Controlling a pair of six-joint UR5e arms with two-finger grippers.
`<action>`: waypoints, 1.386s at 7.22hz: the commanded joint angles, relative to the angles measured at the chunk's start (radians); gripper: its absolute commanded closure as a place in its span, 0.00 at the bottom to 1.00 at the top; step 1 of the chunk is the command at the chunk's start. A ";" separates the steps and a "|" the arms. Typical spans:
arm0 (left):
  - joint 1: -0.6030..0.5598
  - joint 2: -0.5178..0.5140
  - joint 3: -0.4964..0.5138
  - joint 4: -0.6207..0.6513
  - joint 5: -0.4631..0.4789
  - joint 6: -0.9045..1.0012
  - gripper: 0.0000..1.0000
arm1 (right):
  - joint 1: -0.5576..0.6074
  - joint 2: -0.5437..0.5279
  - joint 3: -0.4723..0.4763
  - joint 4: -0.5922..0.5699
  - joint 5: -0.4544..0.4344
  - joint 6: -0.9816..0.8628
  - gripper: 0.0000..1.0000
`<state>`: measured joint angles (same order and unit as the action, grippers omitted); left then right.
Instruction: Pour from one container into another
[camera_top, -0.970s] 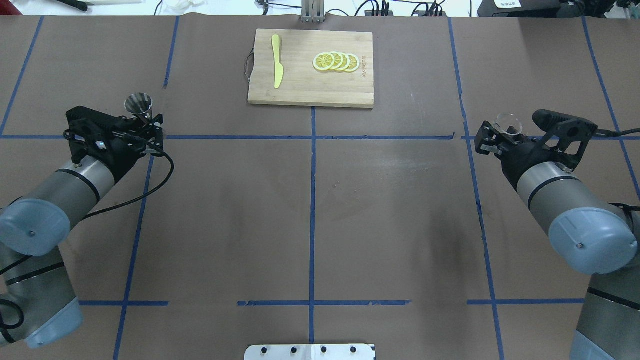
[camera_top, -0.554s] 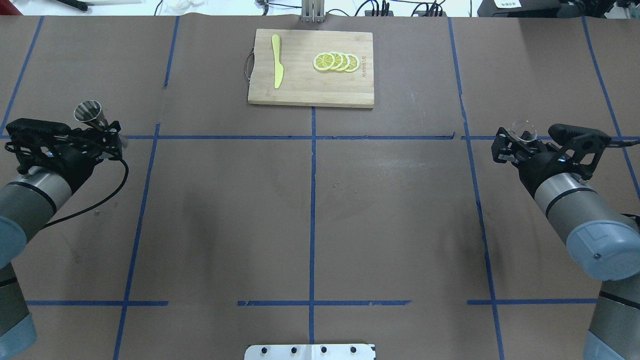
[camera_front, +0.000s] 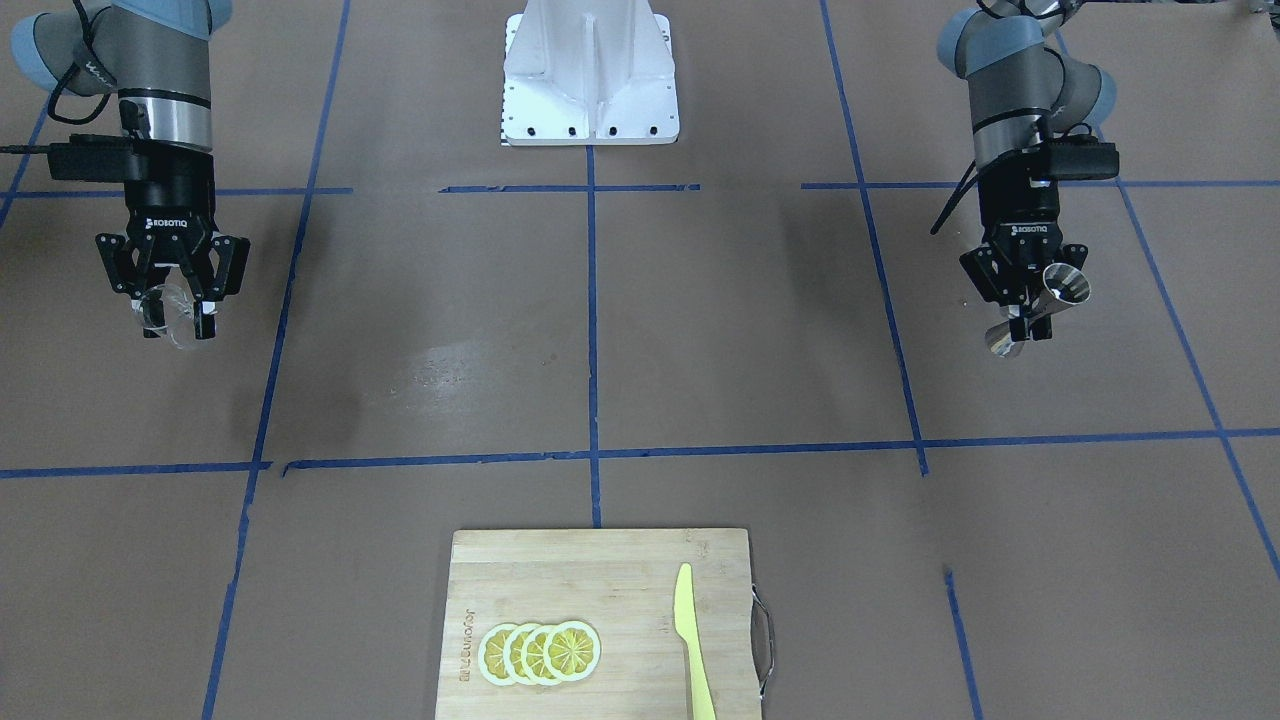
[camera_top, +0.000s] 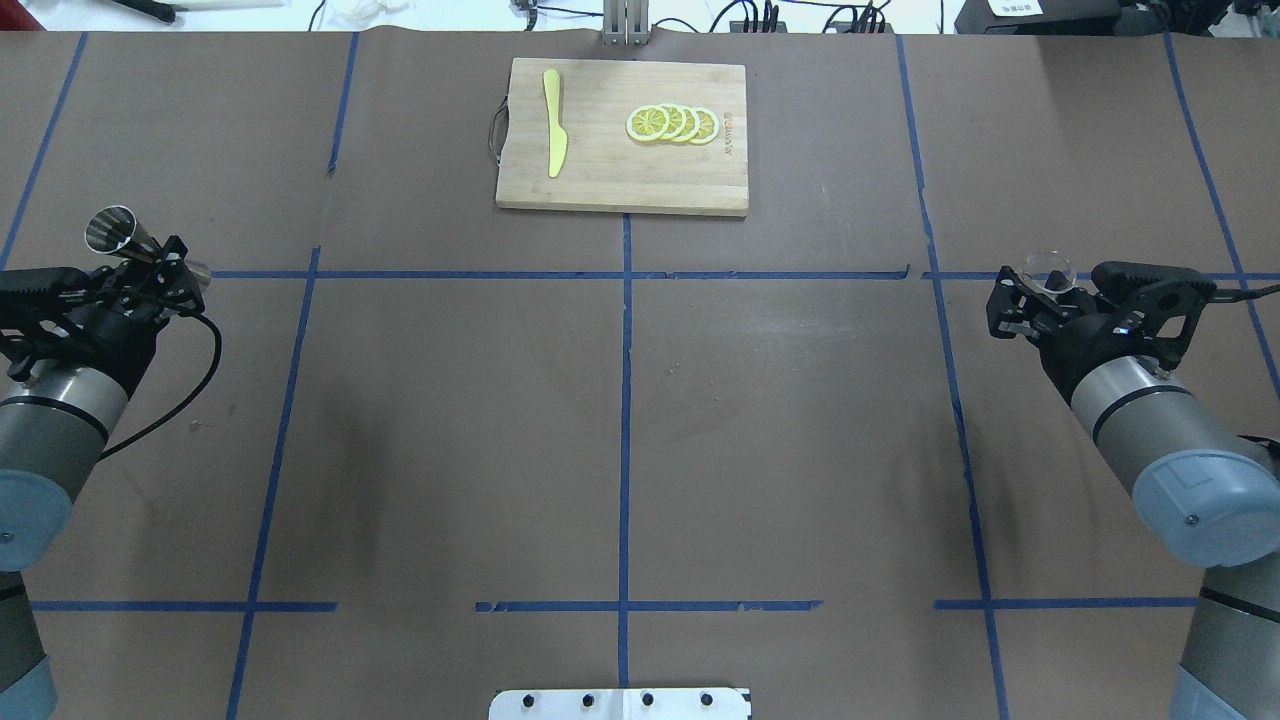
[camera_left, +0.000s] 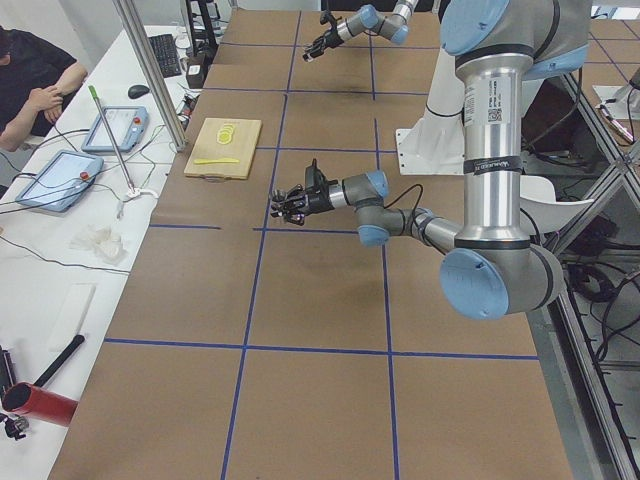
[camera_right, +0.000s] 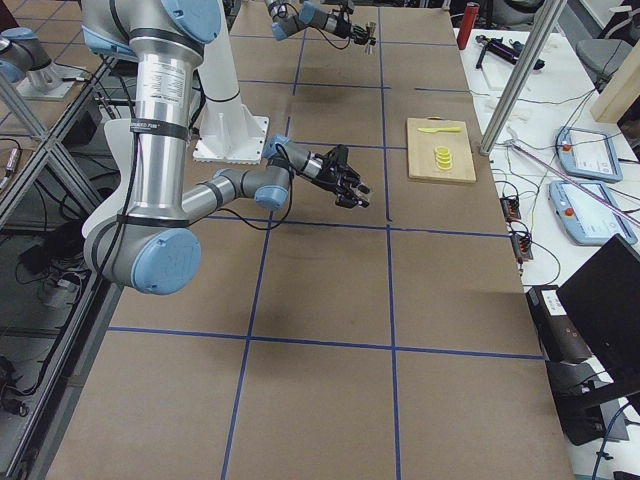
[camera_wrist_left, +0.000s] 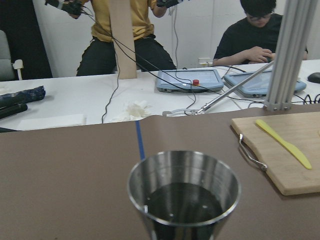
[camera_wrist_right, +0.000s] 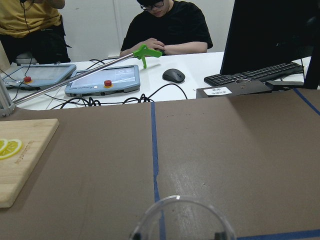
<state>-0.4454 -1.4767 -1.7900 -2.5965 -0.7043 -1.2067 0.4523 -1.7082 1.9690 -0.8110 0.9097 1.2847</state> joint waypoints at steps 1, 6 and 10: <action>0.091 -0.008 0.027 0.004 0.071 -0.022 1.00 | -0.006 -0.001 -0.053 0.099 -0.002 -0.048 1.00; 0.174 -0.056 0.123 0.007 0.128 -0.042 1.00 | -0.053 -0.001 -0.061 0.112 -0.054 -0.042 1.00; 0.188 -0.056 0.150 0.010 0.124 -0.031 0.61 | -0.063 -0.001 -0.064 0.110 -0.055 -0.042 1.00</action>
<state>-0.2619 -1.5324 -1.6510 -2.5866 -0.5792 -1.2405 0.3939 -1.7077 1.9073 -0.7001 0.8558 1.2425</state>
